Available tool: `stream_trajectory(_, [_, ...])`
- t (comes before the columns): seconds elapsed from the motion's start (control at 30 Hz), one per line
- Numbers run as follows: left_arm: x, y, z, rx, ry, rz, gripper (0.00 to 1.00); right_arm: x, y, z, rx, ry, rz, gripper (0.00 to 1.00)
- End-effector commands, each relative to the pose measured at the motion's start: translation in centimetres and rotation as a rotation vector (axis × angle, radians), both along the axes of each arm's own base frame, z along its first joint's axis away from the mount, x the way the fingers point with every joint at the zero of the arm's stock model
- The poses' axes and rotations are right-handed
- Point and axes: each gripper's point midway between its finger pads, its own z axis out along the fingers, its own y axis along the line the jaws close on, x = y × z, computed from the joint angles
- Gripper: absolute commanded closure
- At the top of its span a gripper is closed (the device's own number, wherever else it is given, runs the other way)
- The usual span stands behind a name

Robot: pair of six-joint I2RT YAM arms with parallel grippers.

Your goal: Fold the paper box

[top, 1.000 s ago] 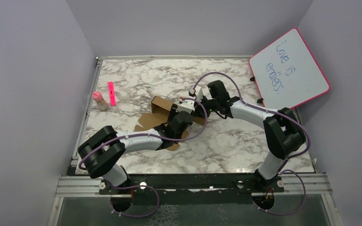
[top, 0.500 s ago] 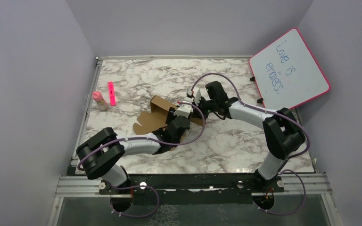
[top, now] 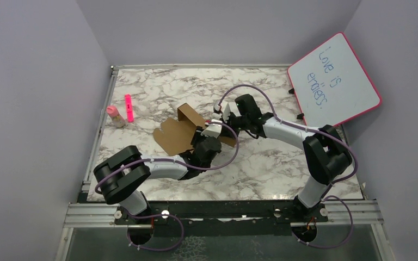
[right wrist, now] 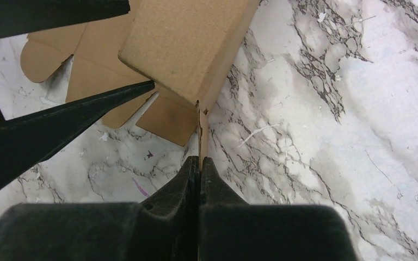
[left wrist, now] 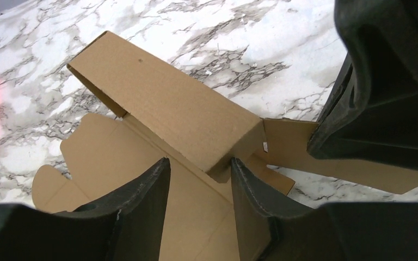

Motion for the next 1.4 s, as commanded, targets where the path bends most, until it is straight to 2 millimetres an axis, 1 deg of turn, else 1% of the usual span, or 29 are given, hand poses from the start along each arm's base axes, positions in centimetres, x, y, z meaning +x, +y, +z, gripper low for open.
stream_trajectory(0.0, [0.0, 1.4, -0.7, 0.086, -0.024, 0.069, 0.55, -0.1, 0.1, 1.1, 0.000, 0.002, -0.011, 0.98])
stream_trajectory(0.13, [-0.3, 0.6, -0.7, 0.042, -0.017, 0.025, 0.48, -0.1, 0.2, 0.9, -0.002, 0.006, -0.012, 0.98])
stream_trajectory(0.2, [-0.5, 0.2, -0.2, 0.005, -0.019, -0.006, 0.45, -0.1, 0.2, 0.9, -0.004, 0.004, -0.015, 0.98])
stream_trajectory(0.3, [-1.4, -0.1, 0.8, -0.062, -0.020, -0.075, 0.40, 0.0, 0.1, 1.0, -0.004, 0.001, -0.021, 0.98])
stream_trajectory(0.4, [-2.4, 0.2, 2.0, -0.124, -0.036, -0.128, 0.32, 0.0, 0.2, 1.0, -0.004, 0.002, -0.022, 0.98])
stream_trajectory(0.47, [-3.2, 0.5, 2.1, -0.149, -0.032, -0.164, 0.27, 0.0, 0.2, 1.1, -0.001, 0.001, -0.022, 0.97])
stream_trajectory(0.53, [-4.2, 0.6, 1.8, -0.182, -0.018, -0.203, 0.24, 0.0, 0.2, 1.2, -0.002, 0.000, -0.022, 0.98])
stream_trajectory(0.63, [-5.2, 1.0, 0.5, -0.225, 0.015, -0.222, 0.20, 0.1, 0.2, 1.2, -0.002, 0.000, -0.023, 0.98])
stream_trajectory(0.73, [-5.7, 1.3, -1.0, -0.248, 0.046, -0.216, 0.17, 0.0, 0.2, 1.1, 0.000, 0.004, -0.021, 0.98])
stream_trajectory(0.87, [-6.0, 0.9, -2.3, -0.293, 0.050, -0.234, 0.12, 0.0, 0.3, 1.3, 0.003, 0.004, -0.020, 0.98])
stream_trajectory(1.0, [-5.9, -0.1, -3.1, -0.315, 0.042, -0.283, 0.09, -0.2, 0.3, 1.2, 0.003, 0.005, -0.015, 0.98])
stream_trajectory(1.13, [-5.4, -0.8, -4.3, -0.296, 0.042, -0.303, 0.07, -0.3, 0.3, 1.3, 0.006, 0.005, -0.012, 0.98])
stream_trajectory(1.23, [-4.9, -1.3, -4.6, -0.288, 0.035, -0.306, 0.06, -0.4, 0.3, 1.4, 0.008, 0.003, -0.009, 0.98])
stream_trajectory(1.37, [-3.6, -1.3, -5.0, -0.278, 0.034, -0.282, 0.07, -0.4, 0.3, 1.4, 0.010, 0.001, -0.006, 0.98])
